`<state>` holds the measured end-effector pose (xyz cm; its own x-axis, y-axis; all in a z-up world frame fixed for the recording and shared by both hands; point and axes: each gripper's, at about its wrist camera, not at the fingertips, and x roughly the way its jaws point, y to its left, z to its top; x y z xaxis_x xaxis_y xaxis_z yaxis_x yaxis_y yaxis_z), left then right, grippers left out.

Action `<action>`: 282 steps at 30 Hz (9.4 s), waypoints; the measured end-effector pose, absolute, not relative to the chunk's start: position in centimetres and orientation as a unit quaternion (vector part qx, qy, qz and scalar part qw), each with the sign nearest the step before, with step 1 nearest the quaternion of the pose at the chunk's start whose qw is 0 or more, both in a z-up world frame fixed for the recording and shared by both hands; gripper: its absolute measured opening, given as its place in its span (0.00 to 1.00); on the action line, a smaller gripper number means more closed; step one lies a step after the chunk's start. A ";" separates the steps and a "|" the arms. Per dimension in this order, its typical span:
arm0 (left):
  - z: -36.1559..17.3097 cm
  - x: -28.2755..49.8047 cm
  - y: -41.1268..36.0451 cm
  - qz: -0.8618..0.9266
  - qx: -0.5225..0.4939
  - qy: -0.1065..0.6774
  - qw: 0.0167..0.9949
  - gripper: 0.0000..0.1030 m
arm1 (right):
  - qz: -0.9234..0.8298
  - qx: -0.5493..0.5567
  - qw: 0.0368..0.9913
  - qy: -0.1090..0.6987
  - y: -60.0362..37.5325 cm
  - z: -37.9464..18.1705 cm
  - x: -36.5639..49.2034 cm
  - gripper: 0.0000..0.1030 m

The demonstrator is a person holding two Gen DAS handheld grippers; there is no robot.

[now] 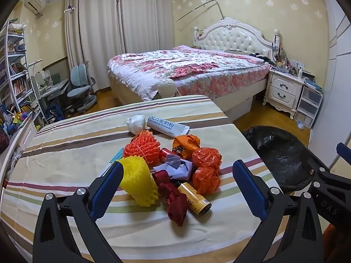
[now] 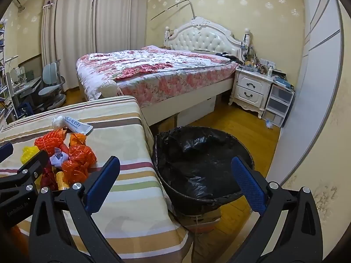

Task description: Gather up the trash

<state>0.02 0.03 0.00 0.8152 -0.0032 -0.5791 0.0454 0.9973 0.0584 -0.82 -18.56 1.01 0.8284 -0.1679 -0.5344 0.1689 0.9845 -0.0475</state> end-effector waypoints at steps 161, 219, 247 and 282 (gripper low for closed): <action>-3.9 3.0 7.9 -0.022 -0.021 0.368 0.929 0.39 | 0.009 0.002 0.932 0.362 -13.6 -2.0 2.1 0.79; -1.3 1.5 6.5 -0.025 0.006 0.344 0.938 0.39 | 0.086 0.031 0.916 0.390 -12.9 -2.8 3.6 0.16; -2.5 0.8 8.6 -0.020 -0.025 0.361 0.932 0.39 | 0.052 0.004 0.927 0.372 -12.6 -2.5 4.5 0.19; -0.7 8.6 -11.6 -0.173 0.063 0.333 0.925 0.39 | -0.061 0.055 0.941 0.328 -28.4 -0.5 5.9 0.18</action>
